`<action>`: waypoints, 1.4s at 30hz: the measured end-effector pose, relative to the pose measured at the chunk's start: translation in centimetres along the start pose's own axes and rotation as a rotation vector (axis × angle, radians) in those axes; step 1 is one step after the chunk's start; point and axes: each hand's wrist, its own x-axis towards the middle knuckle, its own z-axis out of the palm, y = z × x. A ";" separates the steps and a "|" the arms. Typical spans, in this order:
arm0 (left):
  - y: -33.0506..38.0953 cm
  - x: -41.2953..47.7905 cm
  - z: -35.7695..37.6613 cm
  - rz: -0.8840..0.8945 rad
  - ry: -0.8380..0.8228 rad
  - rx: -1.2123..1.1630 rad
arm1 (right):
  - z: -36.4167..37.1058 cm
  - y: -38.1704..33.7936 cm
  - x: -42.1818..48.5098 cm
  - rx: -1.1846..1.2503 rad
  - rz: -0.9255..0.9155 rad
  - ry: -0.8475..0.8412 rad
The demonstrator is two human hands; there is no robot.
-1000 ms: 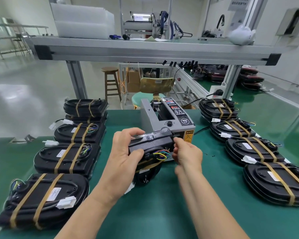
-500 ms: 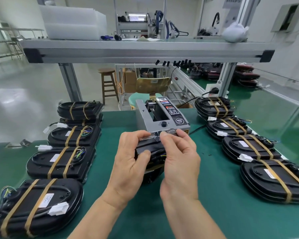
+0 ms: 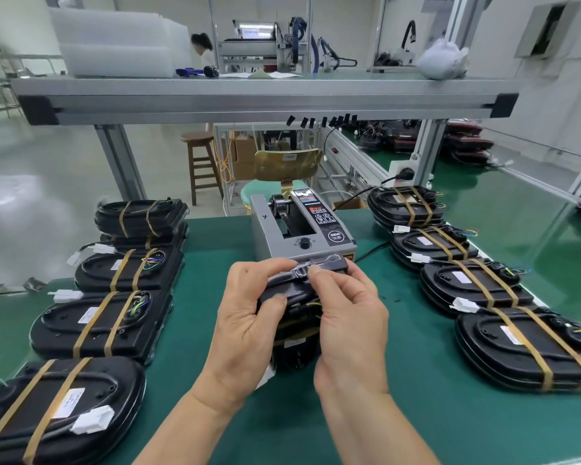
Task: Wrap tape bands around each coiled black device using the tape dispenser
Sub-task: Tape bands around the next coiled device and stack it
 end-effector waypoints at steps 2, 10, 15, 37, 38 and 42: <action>0.1 -0.1 0.0 0.012 0.003 0.016 | -0.1 0.0 0.1 -0.009 0.008 -0.003; 0.3 0.0 -0.1 0.006 -0.016 0.007 | -0.3 -0.1 0.3 -0.100 -0.038 -0.022; 0.3 -0.1 -0.2 -0.003 -0.002 0.009 | -0.5 0.1 0.5 -0.160 -0.061 -0.042; 0.1 -0.4 -0.8 -0.078 0.054 -0.073 | -1.0 -0.9 3.3 -0.444 -0.023 -0.320; 0.1 -0.4 -0.9 -0.087 0.047 -0.071 | -1.1 -1.1 3.5 -0.466 -0.014 -0.332; 0.8 0.9 -2.1 -0.037 -0.036 0.154 | -0.6 -1.3 3.5 -0.580 -0.079 -0.328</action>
